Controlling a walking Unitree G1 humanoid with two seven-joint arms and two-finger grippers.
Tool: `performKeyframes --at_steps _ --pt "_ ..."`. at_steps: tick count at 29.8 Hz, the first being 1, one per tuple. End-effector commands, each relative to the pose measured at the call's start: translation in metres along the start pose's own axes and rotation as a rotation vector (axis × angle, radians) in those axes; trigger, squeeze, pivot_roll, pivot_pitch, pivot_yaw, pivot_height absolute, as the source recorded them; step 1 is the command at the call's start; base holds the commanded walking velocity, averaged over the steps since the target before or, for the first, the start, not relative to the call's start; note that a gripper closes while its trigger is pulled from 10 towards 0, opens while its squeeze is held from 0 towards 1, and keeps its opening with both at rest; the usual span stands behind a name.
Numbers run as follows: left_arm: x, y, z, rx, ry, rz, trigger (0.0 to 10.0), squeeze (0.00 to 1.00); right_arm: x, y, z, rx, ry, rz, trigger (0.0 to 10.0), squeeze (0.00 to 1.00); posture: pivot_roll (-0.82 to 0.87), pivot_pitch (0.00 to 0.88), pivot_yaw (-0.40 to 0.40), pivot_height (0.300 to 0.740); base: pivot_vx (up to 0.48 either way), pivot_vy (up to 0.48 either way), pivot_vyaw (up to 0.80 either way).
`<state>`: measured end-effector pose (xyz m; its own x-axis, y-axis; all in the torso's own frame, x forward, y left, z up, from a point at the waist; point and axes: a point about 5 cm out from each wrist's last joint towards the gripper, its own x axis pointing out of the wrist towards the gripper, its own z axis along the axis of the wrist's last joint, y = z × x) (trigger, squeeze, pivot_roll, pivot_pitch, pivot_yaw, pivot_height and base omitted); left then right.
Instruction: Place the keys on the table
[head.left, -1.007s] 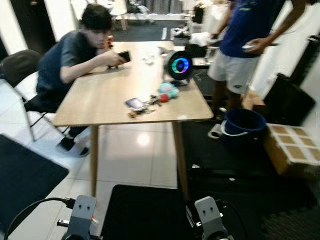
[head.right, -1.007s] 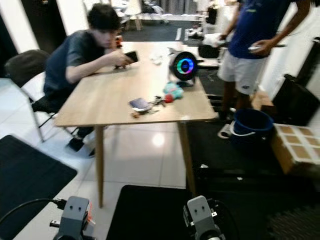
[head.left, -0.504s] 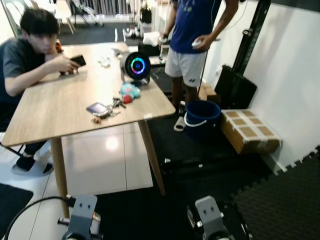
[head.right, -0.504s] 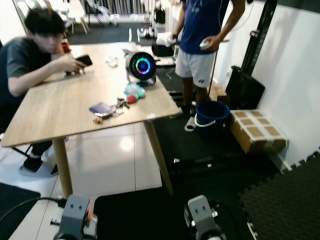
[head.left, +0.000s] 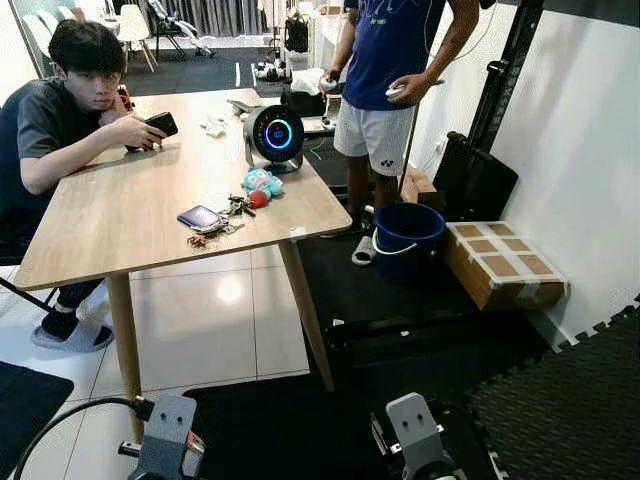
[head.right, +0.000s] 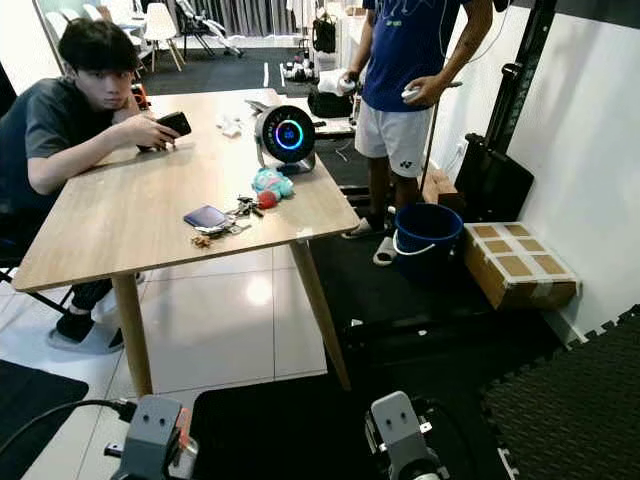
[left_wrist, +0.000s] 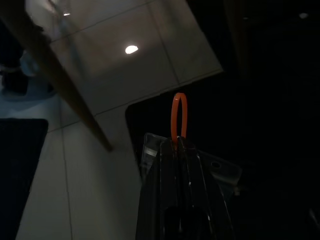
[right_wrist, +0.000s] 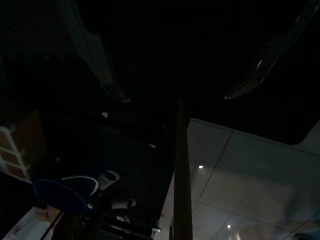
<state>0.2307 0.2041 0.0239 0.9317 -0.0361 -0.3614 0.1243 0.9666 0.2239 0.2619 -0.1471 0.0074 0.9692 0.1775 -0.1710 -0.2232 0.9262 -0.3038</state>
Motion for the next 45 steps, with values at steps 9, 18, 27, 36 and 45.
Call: performKeyframes --at_steps 9,18,27,36,45 --pt "0.009 -0.041 0.012 0.068 -0.011 -0.326 10.0 0.00 -0.005 -0.003 -0.011 0.061 0.064 -0.069 10.0 0.00 0.11 0.128 0.045 0.740 0.000 0.000 0.00" --pt "0.018 -0.052 0.020 0.093 -0.023 -0.394 10.0 0.00 -0.009 -0.009 -0.016 0.054 0.082 -0.092 10.0 0.00 0.09 0.124 0.057 0.740 0.000 0.000 0.00" --pt "0.015 -0.050 0.011 0.138 0.019 -0.406 10.0 0.00 -0.008 -0.010 -0.014 0.056 0.075 -0.103 10.0 0.00 0.07 0.115 0.072 0.740 0.000 0.000 0.00" --pt "0.004 -0.033 -0.012 0.250 0.103 -0.438 10.0 0.00 -0.009 -0.004 -0.017 0.045 0.088 -0.084 10.0 0.00 0.09 0.113 0.084 0.740 0.000 0.000 0.00" --pt "0.009 -0.033 0.001 0.098 0.054 -0.357 10.0 0.00 -0.008 -0.002 -0.015 -0.009 0.077 -0.018 10.0 0.00 0.09 0.117 0.030 0.740 0.000 0.000 0.00"
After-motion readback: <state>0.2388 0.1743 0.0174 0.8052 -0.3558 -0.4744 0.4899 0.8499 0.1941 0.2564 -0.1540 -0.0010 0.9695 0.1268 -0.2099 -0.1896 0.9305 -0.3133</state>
